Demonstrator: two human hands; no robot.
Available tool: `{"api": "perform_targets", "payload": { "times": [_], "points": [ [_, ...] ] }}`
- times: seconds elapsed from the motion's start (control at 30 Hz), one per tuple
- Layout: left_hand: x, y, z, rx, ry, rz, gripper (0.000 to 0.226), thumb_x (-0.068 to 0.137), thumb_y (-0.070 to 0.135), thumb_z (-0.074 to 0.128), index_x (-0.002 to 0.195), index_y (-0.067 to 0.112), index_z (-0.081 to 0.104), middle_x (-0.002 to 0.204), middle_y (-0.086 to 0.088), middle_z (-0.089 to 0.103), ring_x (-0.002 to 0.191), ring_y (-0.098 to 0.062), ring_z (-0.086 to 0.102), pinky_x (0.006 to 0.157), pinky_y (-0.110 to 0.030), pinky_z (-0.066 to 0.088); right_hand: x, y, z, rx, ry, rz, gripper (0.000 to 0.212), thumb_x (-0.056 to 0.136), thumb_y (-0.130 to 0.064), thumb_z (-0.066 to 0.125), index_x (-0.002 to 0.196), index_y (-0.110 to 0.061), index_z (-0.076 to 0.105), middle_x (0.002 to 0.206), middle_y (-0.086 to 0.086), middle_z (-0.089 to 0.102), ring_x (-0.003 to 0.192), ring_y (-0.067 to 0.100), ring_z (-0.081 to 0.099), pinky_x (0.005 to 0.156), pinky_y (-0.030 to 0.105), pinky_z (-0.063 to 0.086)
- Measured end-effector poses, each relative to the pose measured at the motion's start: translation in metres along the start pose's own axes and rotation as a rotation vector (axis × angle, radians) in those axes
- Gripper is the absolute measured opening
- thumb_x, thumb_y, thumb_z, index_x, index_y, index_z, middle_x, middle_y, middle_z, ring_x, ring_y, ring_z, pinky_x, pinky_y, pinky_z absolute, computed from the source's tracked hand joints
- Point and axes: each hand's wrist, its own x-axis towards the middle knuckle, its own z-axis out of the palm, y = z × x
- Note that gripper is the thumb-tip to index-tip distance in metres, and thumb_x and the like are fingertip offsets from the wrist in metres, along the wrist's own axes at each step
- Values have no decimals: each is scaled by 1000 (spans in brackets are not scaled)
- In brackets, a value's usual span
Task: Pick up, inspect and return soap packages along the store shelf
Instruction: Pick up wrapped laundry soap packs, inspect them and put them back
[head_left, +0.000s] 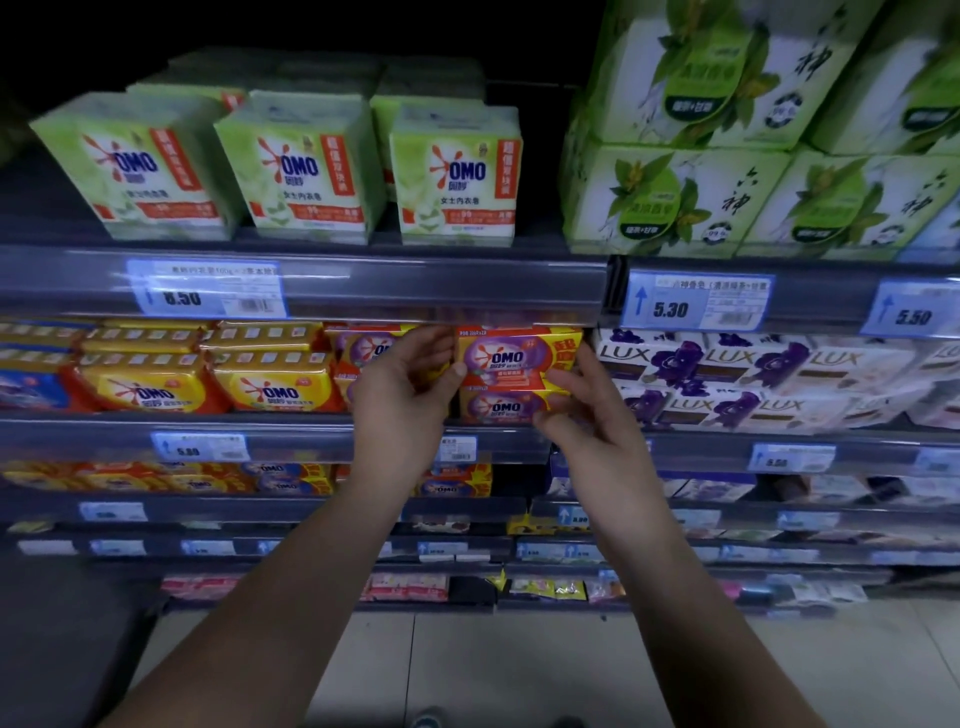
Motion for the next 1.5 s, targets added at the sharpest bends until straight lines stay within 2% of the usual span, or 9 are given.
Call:
{"api": "perform_targets", "payload": {
  "times": [0.3,0.4,0.6,0.8,0.93,1.07,1.2,1.3,1.5],
  "points": [
    [-40,-42,-52,-84,206,-119,22,97,2,62,113,17,65,103,5,71,95,-1,67,78,-11,50,-32,18,47,-19,-11,-62,31,96,7,58,112,-17,69,105,-3,72,98,9,70,89,41,58],
    [-40,-54,-62,-38,177,-196,26,99,8,60,122,19,63,106,9,69,92,13,63,69,-3,46,-34,22,76,-160,-150,55,47,98,-11,62,138,-35,54,111,-11,67,96,-3,66,80,20,51],
    [-31,-58,-66,2,104,-191,33,98,11,63,131,15,61,103,12,68,90,18,60,70,0,45,-25,29,108,-170,-154,90,80,99,-17,61,158,-47,16,110,-14,64,91,-6,65,67,12,53],
    [-28,-60,-75,-148,93,-193,26,94,12,71,118,19,65,105,2,69,99,-3,66,80,-15,53,-26,28,120,-112,-48,3,73,96,-9,63,141,-54,29,139,-6,49,108,-6,61,92,34,59],
    [-28,-57,-84,-237,115,-135,15,95,17,72,107,24,69,102,8,73,100,-7,69,80,-19,55,-29,19,121,-36,-12,-26,64,95,-8,66,137,-47,39,142,-7,46,114,-3,60,94,29,57],
    [-22,-48,-89,-406,131,-233,6,95,21,70,91,21,66,99,-7,73,100,-25,71,90,-43,60,-35,13,118,77,7,-40,48,90,-16,68,133,-29,51,130,-4,59,104,7,69,90,30,60],
    [-21,-45,-99,-521,79,-300,23,87,33,74,77,18,60,80,2,71,86,-14,74,79,-37,65,-45,10,113,165,14,-56,19,100,-17,63,115,-25,57,97,-18,74,96,12,74,95,45,58],
    [-24,-50,-104,-504,61,-319,14,86,15,78,89,18,65,88,-4,69,94,-27,73,87,-45,63,-48,10,111,239,8,-32,10,97,-31,64,104,-27,59,91,-21,74,99,11,76,95,36,59],
    [-32,-50,-113,-500,-109,-216,53,84,4,79,132,19,66,108,-7,78,111,-24,72,86,-34,60,-49,10,101,260,39,-34,28,89,-47,68,102,-23,61,112,-3,71,107,19,75,87,27,61]
  ]
}}
